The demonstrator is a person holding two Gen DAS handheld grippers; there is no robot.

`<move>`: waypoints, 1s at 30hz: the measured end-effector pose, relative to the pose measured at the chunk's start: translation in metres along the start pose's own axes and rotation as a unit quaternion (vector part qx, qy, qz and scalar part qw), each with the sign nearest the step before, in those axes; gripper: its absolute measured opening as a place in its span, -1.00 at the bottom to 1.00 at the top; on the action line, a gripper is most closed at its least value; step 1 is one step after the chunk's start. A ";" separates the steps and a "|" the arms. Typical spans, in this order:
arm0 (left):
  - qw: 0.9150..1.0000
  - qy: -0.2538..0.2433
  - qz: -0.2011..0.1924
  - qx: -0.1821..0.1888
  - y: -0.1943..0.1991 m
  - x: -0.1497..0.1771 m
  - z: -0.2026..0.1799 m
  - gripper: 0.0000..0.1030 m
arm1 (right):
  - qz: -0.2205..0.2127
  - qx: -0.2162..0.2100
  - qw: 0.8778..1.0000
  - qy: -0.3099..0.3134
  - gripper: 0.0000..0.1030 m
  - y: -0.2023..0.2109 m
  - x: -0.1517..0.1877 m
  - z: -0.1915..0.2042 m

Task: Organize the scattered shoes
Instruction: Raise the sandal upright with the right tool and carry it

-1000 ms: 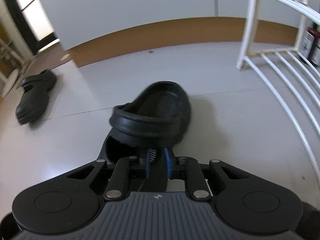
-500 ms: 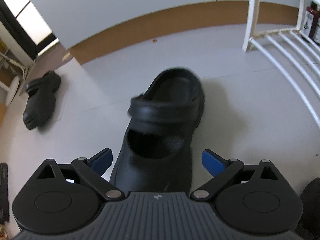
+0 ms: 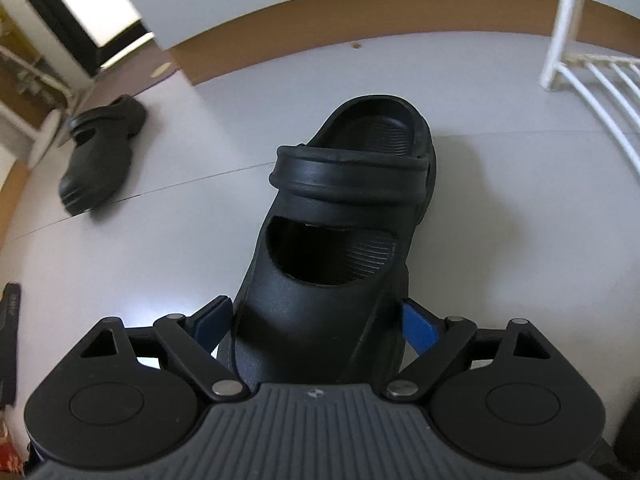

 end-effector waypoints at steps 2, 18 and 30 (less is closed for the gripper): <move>1.000 0.000 -0.001 0.001 0.001 0.000 -0.001 0.45 | -0.001 -0.011 1.000 0.017 0.77 -0.004 -0.003 0.008; 1.000 0.007 -0.001 0.002 0.004 -0.002 0.003 0.45 | 0.021 -0.052 0.994 0.097 0.76 -0.021 -0.022 0.052; 1.000 0.006 0.003 0.008 0.005 -0.001 0.004 0.46 | 0.046 -0.065 0.987 0.140 0.75 -0.019 -0.018 0.058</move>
Point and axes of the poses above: each gripper's, at about its wrist camera, not at the fingertips, and y roughly against the way its jaws point, z to its left, x to its underside, the point moved 1 cm from there along -y, roughly the way its jaws point, and after that the axes turned 15 degrees about y, right-handed, at the moved point
